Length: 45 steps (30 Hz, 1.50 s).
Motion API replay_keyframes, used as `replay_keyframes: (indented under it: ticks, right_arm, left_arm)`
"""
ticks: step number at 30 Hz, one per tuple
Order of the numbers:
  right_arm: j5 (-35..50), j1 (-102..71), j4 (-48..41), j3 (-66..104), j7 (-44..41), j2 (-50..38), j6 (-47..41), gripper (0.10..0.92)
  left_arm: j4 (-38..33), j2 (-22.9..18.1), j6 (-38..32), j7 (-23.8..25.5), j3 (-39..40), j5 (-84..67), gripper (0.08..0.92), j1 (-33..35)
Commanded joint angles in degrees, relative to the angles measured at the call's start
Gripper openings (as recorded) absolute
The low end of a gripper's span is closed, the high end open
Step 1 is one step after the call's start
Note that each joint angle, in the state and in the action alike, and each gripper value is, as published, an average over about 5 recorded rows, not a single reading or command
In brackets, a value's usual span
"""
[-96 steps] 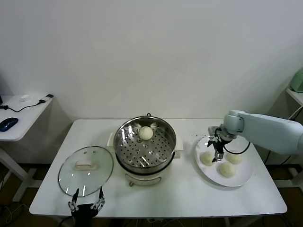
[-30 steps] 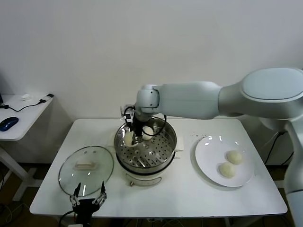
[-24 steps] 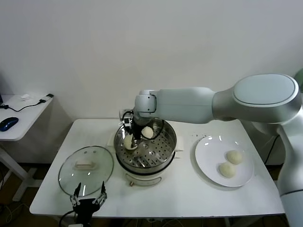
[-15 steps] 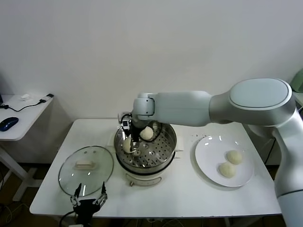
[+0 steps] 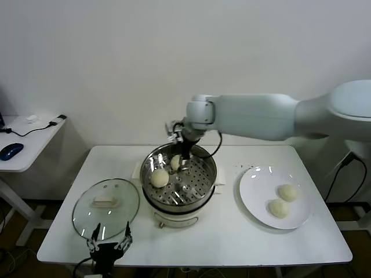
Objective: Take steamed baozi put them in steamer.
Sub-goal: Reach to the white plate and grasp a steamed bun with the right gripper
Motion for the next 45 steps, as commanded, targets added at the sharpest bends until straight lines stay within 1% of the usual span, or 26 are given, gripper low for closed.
replay_keyframes:
  ticks: [1,3,6,9,13,17,24,41,43,45]
  right_arm:
    - [-11.5,8.6,9.5,-11.0,-6.7,-25.9,5.8,0.823]
    - [-15.3,5.7,9.4,-12.3,-6.2,-30.1,6.3,0.823]
    - [-21.1,-0.7,7.8,-10.7,-5.4,-33.9,6.6,0.823]
    - [-25.6,-7.9,5.5,-6.7,-4.5,-35.7,6.3,0.823]
    - [-28.8,-17.2,2.3,-0.2,-3.6,-36.2,5.6,0.823]
    - [-29.6,-24.7,-0.3,5.7,-3.2,-35.4,4.9,0.823]
    - [-31.4,-31.4,-4.3,11.0,-2.6,-33.5,4.6,0.823]
    - [-31.3,-36.5,-7.3,16.0,-1.6,-30.6,4.1,0.823]
    - [-31.1,-35.7,-6.9,15.9,-1.9,-30.8,4.3,0.813]
    - [-30.7,-34.4,-6.2,15.4,-2.3,-31.1,4.4,0.778]
  left_arm:
    - [0.0,0.1,0.0,0.0,0.0,0.0,0.823,0.0]
    - [0.0,0.2,0.0,0.0,-0.2,-0.1,0.823,0.0]
    - [0.3,0.3,0.0,0.0,-0.3,-0.1,0.823,-0.2]
    - [0.4,0.2,0.1,0.0,-0.3,-0.1,0.823,-0.4]
    - [0.4,0.0,0.4,0.1,-0.4,0.1,0.823,-0.5]
    - [0.5,-0.2,0.6,0.1,-0.5,0.2,0.823,-0.5]
    - [1.0,-0.7,0.6,0.1,-0.6,0.6,0.823,-0.2]
    - [1.6,-0.8,0.4,0.0,-0.6,1.0,0.823,-0.2]
    - [1.6,-0.8,0.4,0.0,-0.6,1.0,0.823,-0.1]
    - [1.4,-0.8,0.5,0.0,-0.6,1.1,0.823,0.0]
